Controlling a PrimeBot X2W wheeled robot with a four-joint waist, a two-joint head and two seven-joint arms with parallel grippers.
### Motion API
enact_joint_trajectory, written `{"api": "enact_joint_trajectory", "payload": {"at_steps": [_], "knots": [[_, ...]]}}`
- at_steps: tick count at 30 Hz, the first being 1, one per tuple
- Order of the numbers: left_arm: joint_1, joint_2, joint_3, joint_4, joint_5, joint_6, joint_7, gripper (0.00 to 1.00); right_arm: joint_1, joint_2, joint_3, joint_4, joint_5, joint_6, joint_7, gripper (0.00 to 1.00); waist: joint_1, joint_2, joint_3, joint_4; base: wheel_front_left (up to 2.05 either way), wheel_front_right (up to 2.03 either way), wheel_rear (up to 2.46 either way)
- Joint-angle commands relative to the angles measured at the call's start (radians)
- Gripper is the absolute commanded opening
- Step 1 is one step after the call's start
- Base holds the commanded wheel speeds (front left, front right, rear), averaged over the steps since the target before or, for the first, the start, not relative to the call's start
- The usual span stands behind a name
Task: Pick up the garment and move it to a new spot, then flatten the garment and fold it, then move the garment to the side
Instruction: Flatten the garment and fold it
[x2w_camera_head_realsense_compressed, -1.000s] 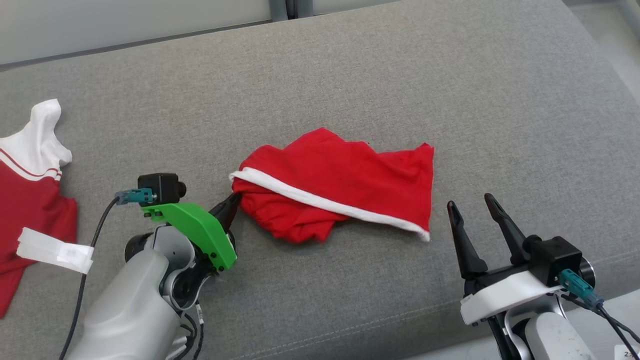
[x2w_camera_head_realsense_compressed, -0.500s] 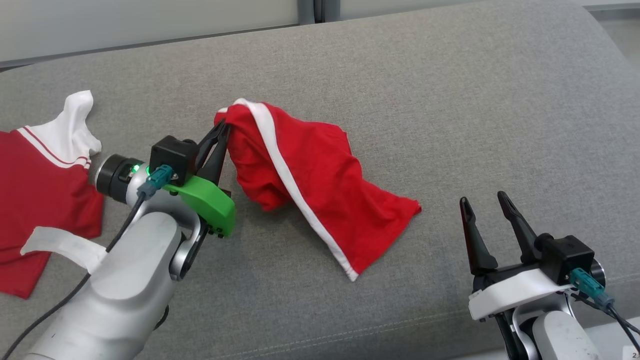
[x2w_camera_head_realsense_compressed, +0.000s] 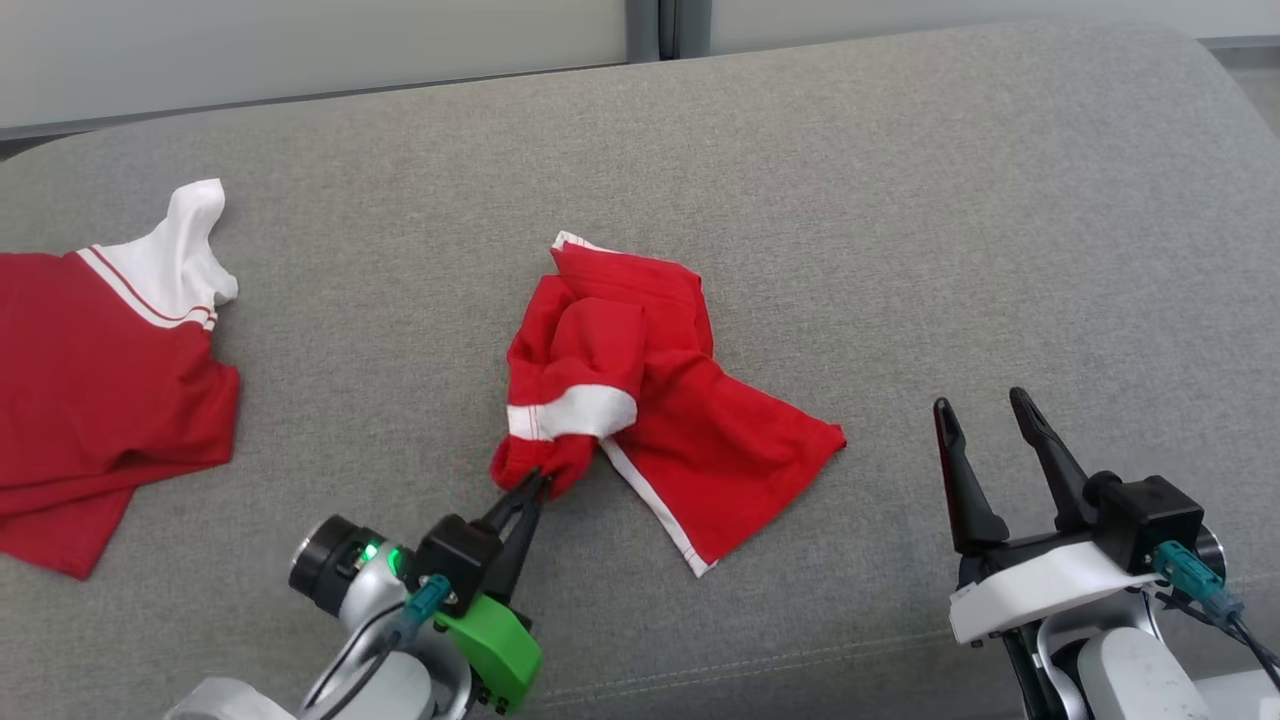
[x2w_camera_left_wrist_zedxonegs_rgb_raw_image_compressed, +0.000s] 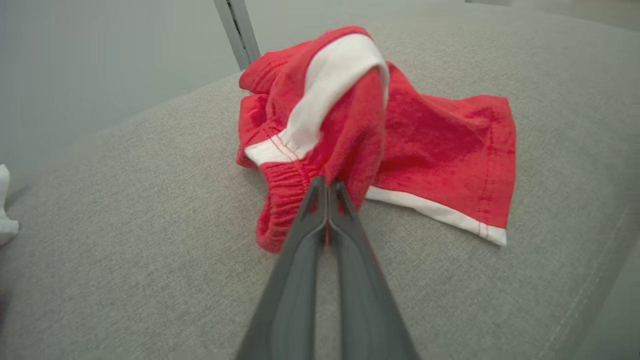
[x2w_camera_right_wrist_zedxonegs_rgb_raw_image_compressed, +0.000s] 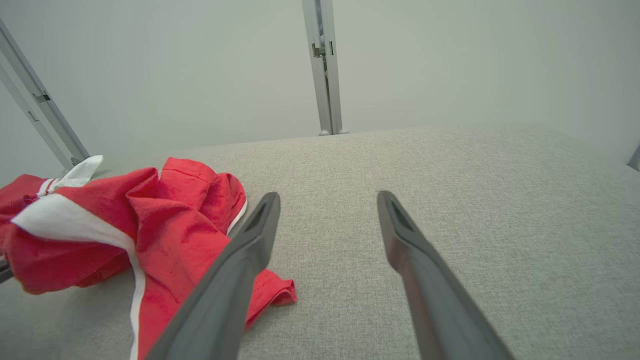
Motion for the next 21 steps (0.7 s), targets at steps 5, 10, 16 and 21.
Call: {"api": "enact_joint_trajectory", "payload": {"at_steps": [5, 10, 16, 21], "knots": [[0.046, -0.045, -0.014, 0.047, -0.017, -0.024, -0.001, 0.00, 0.002, -0.013, -0.009, -0.014, 0.005, 0.000, 0.015, 1.00, 0.0000, 0.0000, -0.004, 0.025, 0.00, 0.00, 0.00], [0.059, -0.092, -0.011, 0.145, -0.061, -0.062, 0.005, 0.00, -0.010, -0.026, -0.007, -0.020, 0.005, 0.000, 0.028, 1.00, 0.0000, 0.0000, -0.007, 0.030, 0.00, 0.00, 0.00], [0.062, -0.134, 0.038, 0.206, -0.135, -0.089, -0.001, 1.00, -0.002, -0.048, -0.002, -0.024, 0.002, 0.000, 0.043, 1.00, 0.0000, 0.0000, -0.017, 0.030, 0.00, 0.00, 0.00], [0.085, -0.122, 0.110, 0.164, -0.171, -0.071, -0.002, 1.00, 0.004, -0.062, 0.017, -0.033, -0.003, 0.000, 0.055, 1.00, 0.0000, 0.0000, -0.026, 0.033, 0.00, 0.00, 0.00]]}}
